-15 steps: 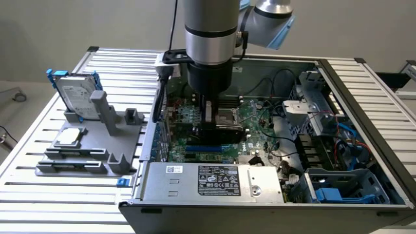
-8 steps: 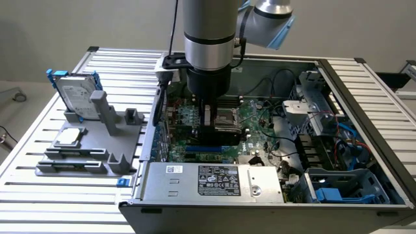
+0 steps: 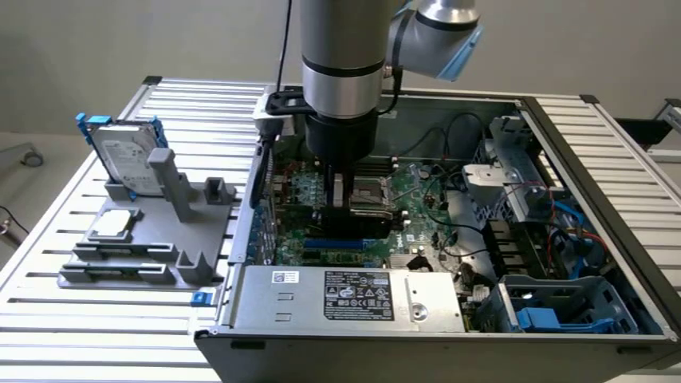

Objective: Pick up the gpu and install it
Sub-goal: 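Insert the gpu into the slot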

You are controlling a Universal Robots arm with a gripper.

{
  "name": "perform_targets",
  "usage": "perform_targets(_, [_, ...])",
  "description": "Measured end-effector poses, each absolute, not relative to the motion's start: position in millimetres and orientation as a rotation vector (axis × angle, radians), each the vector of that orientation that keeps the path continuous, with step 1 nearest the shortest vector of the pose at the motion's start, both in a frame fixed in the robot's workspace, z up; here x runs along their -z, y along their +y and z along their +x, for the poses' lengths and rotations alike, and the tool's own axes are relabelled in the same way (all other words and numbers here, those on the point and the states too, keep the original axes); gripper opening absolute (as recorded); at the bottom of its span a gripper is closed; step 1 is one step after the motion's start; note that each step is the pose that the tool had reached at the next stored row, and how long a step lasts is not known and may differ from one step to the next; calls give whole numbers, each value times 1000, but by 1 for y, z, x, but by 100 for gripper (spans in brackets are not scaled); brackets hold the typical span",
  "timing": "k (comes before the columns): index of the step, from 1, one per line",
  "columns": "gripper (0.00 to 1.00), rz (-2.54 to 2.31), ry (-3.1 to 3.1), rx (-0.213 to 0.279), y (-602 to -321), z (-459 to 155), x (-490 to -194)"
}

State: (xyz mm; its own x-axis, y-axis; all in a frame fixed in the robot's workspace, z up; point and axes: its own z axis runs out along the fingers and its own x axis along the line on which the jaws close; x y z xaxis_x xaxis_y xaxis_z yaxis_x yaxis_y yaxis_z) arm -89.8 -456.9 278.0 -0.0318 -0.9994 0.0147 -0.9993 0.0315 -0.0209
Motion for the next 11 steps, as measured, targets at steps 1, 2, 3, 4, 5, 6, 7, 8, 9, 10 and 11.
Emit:
perform_targets(1, [27,-2183,2253,39,-457,-90,-278])
perform_targets(2, [27,-2183,2253,39,-457,-90,-278])
perform_targets(3, [27,-2183,2253,39,-457,-90,-278])
perform_targets(4, [27,-2183,2253,39,-457,-90,-277])
perform_targets(5, [27,-2183,2253,38,-457,-90,-276])
perform_targets(6, [27,-2184,2254,37,-457,-90,-275])
perform_targets(7, [27,-2186,2255,34,-457,-90,-274])
perform_targets(8, [27,-2188,2257,30,-457,-90,-273])
perform_targets(9, [27,-2190,2260,25,-457,-90,-273])
perform_targets(10, [27,-2192,2262,20,-458,-90,-272])
perform_targets(11, [27,-2195,2264,15,-458,-90,-272])
